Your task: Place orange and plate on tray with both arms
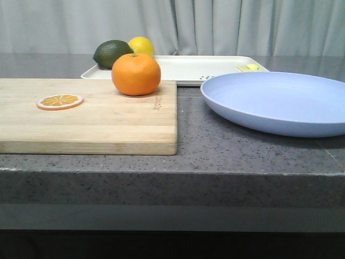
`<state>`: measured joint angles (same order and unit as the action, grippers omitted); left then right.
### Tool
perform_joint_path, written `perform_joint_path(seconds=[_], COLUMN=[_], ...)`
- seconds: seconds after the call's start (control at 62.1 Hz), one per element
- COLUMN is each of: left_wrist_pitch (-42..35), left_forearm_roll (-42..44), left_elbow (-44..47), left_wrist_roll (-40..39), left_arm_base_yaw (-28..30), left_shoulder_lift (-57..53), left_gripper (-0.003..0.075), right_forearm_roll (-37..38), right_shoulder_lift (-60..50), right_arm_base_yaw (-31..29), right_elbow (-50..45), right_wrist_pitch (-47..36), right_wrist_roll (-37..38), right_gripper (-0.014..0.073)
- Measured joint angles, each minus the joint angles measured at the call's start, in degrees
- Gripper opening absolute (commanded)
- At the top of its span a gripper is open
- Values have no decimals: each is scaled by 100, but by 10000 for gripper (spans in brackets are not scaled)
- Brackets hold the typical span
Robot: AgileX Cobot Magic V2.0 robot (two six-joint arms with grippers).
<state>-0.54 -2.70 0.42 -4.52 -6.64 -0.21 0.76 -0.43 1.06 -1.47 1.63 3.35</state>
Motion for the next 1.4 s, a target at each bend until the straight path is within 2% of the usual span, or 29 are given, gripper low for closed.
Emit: perform_joint_path(seconds=[1.079,1.224,1.401], left_wrist_pitch=[-212,394,1303], left_forearm_roll=[0,192,409], left_elbow=[-13,-482,-1828], left_wrist_roll=[0,0,0], left_arm_base_yaw=[0,0,0], left_shoulder_lift=[0,0,255], left_gripper=[-20,-20,-20], right_forearm_roll=[0,0,155], right_shoulder_lift=[0,0,-10], right_arm_base_yaw=[0,0,0], right_elbow=[12,441,1485], right_wrist_pitch=[-57,437,1369], right_wrist_roll=[0,0,-11], right_gripper=[-117,-117,-117])
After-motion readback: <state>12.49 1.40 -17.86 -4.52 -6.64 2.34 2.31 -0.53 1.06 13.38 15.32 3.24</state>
